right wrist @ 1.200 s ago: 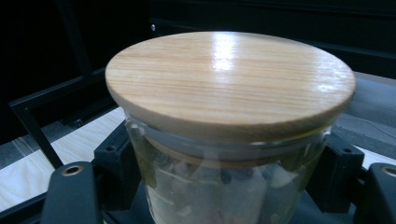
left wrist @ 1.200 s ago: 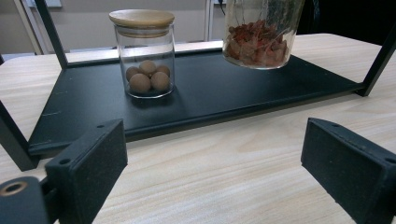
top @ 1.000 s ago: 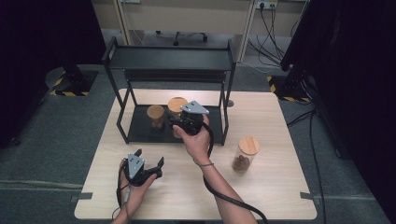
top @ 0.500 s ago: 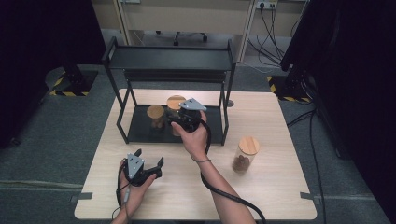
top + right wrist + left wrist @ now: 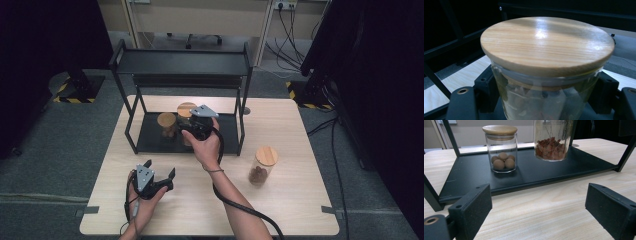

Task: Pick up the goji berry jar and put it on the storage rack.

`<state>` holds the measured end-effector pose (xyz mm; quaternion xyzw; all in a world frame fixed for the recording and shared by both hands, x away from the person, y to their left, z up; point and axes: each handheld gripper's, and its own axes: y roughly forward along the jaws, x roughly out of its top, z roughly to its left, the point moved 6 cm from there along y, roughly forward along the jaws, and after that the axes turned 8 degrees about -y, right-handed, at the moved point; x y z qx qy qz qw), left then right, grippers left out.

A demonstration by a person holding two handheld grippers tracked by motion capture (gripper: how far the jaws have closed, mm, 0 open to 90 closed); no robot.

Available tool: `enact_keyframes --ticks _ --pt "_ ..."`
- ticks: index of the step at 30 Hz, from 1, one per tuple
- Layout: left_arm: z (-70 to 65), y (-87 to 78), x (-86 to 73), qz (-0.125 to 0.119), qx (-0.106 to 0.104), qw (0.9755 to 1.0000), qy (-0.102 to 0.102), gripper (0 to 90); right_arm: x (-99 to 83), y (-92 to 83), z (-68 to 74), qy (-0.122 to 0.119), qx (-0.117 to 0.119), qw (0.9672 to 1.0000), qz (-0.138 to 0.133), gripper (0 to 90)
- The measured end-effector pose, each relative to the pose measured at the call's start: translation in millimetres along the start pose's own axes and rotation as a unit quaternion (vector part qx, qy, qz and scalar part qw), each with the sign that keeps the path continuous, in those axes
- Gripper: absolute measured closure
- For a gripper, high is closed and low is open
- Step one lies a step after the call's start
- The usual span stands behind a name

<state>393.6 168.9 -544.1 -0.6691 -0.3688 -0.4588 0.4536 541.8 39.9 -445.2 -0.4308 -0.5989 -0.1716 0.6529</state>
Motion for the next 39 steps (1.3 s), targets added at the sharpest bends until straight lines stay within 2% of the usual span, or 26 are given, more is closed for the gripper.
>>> enact_keyframes --ticks 39 --pt "0.0 -0.4 0.1 -0.001 -0.002 1.0 -0.001 6.8 -3.6 18.5 -8.9 0.005 -0.008 0.9998 0.018 25.5"
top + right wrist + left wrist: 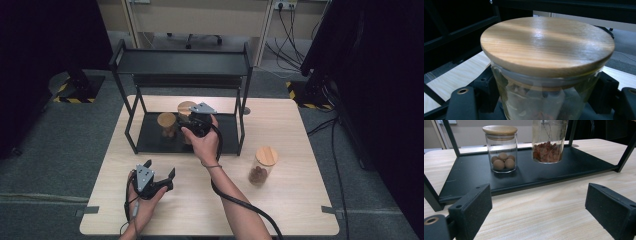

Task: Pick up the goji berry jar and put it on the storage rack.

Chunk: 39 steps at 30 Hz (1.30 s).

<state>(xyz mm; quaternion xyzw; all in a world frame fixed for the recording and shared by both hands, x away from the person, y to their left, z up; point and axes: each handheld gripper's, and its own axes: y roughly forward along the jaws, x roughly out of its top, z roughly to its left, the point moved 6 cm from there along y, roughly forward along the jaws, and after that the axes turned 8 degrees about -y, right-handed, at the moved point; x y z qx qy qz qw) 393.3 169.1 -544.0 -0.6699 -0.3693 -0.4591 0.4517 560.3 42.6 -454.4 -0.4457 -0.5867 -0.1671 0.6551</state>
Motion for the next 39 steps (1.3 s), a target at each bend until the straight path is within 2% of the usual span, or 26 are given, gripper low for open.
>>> enact_keyframes --ticks 22,39 --pt "0.3 0.1 0.0 0.001 -0.002 1.0 0.0 6.8 -5.1 23.9 -12.7 0.013 -0.013 0.9997 0.015 25.5" --pt "0.2 0.1 0.0 0.001 -0.002 1.0 0.0 6.9 -7.1 32.0 -15.2 0.013 -0.02 0.9995 0.02 25.5"
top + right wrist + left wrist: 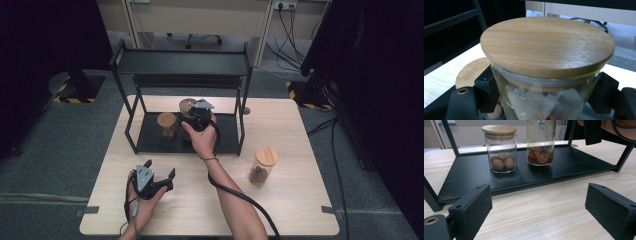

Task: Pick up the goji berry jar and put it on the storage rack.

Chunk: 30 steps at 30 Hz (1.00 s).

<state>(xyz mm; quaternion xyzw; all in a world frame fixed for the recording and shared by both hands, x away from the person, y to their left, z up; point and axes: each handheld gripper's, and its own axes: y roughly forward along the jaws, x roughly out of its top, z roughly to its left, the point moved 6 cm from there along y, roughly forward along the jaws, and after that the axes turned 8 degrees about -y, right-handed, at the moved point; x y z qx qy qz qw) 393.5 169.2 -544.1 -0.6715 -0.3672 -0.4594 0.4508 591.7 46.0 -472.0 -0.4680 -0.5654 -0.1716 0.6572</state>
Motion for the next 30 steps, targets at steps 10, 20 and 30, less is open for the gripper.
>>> enact_keyframes --ticks 10,20,30 --pt "-0.3 0.1 0.0 0.0 0.0 1.0 0.001 6.9 -1.4 1.6 2.4 -0.002 0.001 1.0 0.002 25.5" --pt "-0.3 0.0 0.0 0.0 0.0 1.0 0.001 6.9 -2.7 2.0 2.6 0.0 0.001 1.0 0.003 25.5" --pt "-0.7 0.1 -0.1 0.0 0.0 1.0 0.002 7.0 -3.4 2.5 5.8 -0.004 0.001 1.0 0.0 25.4"
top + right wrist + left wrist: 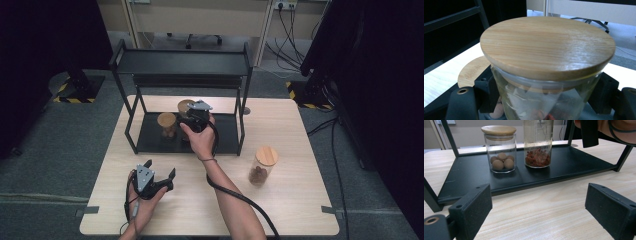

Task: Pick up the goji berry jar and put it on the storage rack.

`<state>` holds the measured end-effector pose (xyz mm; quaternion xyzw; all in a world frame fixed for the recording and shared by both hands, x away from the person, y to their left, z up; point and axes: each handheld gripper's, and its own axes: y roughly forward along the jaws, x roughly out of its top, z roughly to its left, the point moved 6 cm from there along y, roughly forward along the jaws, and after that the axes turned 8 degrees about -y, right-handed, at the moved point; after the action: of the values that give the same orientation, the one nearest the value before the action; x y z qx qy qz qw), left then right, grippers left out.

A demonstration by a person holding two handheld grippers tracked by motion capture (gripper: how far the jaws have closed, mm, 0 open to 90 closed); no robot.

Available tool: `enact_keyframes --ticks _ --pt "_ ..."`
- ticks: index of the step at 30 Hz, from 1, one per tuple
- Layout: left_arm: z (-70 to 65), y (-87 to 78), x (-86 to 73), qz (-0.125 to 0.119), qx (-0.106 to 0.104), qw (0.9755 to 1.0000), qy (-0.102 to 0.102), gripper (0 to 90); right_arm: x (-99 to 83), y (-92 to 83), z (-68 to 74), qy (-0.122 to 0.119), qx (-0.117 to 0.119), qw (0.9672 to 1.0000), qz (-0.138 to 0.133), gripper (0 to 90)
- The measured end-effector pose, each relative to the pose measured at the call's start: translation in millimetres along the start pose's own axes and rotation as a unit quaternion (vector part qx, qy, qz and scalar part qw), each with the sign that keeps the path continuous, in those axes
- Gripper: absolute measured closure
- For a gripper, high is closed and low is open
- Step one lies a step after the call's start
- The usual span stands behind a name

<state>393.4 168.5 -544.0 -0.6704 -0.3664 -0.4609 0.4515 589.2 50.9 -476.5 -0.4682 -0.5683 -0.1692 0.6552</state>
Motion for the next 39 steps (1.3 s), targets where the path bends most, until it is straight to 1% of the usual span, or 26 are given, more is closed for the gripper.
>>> enact_keyframes --ticks 8,10,13,15,21,26,31,39 --pt "-0.2 0.1 0.0 0.0 0.001 1.0 0.002 7.0 -3.7 -2.8 2.6 -0.003 -0.002 1.0 -0.002 24.8" --pt "-0.1 0.0 0.0 0.0 0.001 1.0 0.001 7.0 -4.1 -3.0 5.3 -0.006 -0.001 1.0 -0.004 24.0" --pt "0.1 -0.1 0.0 -0.001 0.001 1.0 0.0 7.0 -3.4 -3.5 5.2 -0.002 0.0 1.0 -0.005 22.8" --pt "0.2 0.0 0.0 0.0 0.001 1.0 0.0 7.0 -2.7 -4.0 5.3 0.003 0.0 1.0 -0.006 16.1" --pt "0.0 -0.1 0.0 -0.001 0.001 1.0 0.0 7.0 -3.6 -4.5 6.6 0.009 0.002 1.0 -0.004 8.0" --pt "-0.2 -0.2 0.0 -0.001 0.001 1.0 0.001 7.0 -6.0 -5.6 8.2 0.013 0.006 0.9999 -0.004 5.4" --pt "-0.3 0.0 0.0 -0.001 0.001 1.0 0.002 7.0 -8.5 -9.0 6.1 0.016 0.004 0.9999 -0.003 4.4" --pt "-0.4 0.1 0.0 -0.002 0.002 1.0 0.001 7.0 -10.2 -19.5 3.2 0.019 0.004 0.9998 -0.007 3.7"
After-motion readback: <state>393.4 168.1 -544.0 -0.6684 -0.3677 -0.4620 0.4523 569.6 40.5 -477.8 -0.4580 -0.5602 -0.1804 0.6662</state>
